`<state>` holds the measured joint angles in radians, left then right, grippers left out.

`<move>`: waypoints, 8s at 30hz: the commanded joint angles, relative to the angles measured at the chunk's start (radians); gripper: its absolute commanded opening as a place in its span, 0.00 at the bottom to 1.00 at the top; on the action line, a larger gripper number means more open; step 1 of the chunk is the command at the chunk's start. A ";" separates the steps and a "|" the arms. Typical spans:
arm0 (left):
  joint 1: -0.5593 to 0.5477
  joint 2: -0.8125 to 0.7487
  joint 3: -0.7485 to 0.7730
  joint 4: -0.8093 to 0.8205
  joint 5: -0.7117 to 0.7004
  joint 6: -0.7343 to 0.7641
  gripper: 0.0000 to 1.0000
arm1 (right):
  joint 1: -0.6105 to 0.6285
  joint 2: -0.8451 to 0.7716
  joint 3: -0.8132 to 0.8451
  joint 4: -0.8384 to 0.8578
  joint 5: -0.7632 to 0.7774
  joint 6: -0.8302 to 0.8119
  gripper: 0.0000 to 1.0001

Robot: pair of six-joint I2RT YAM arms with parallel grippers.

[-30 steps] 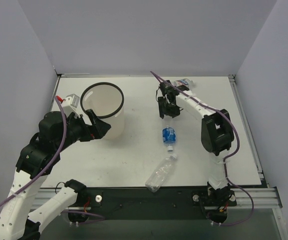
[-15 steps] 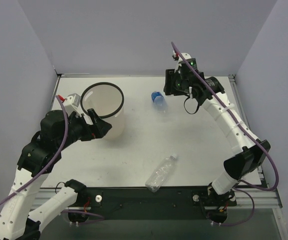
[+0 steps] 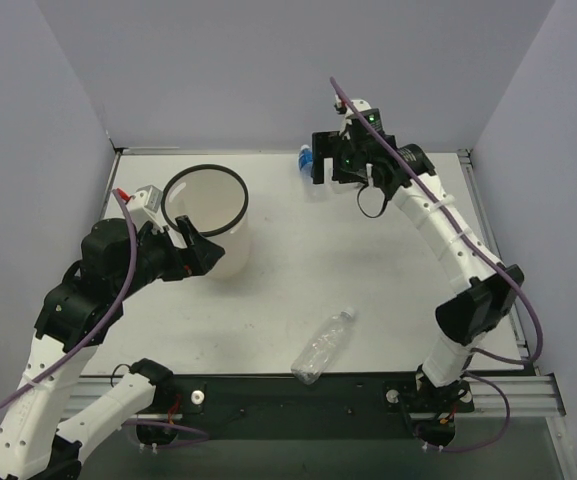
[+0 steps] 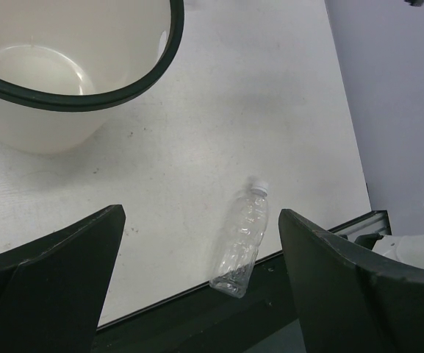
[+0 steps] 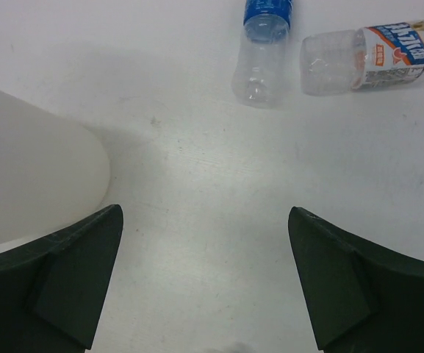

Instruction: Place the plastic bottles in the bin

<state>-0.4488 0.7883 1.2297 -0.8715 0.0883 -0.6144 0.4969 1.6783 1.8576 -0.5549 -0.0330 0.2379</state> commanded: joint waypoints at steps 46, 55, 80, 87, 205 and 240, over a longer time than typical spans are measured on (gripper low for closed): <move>0.001 0.006 -0.119 -0.135 0.113 0.174 0.98 | -0.129 0.801 0.427 0.202 0.007 0.177 0.41; -0.050 -0.047 -0.144 -0.130 0.077 0.212 0.97 | -0.115 0.413 0.080 0.220 -0.068 0.101 0.40; -0.057 -0.077 -0.067 0.440 0.028 1.080 0.97 | 0.020 -0.086 0.049 -0.129 -0.746 0.647 0.35; -0.067 0.034 -0.045 0.488 0.299 1.437 0.97 | 0.022 -0.111 0.086 -0.155 -0.852 0.767 0.34; 0.055 0.215 -0.401 1.154 -0.263 0.541 0.84 | 0.258 -0.413 -0.905 -0.203 -0.097 0.563 1.00; 0.048 -0.138 -0.217 0.554 0.218 0.538 0.97 | 0.338 -0.222 -0.904 0.018 -0.237 0.853 0.46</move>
<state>-0.3981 0.6891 1.0302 -0.3710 0.1162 -0.1501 0.8455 1.5532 0.8772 -0.5014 -0.2134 1.0473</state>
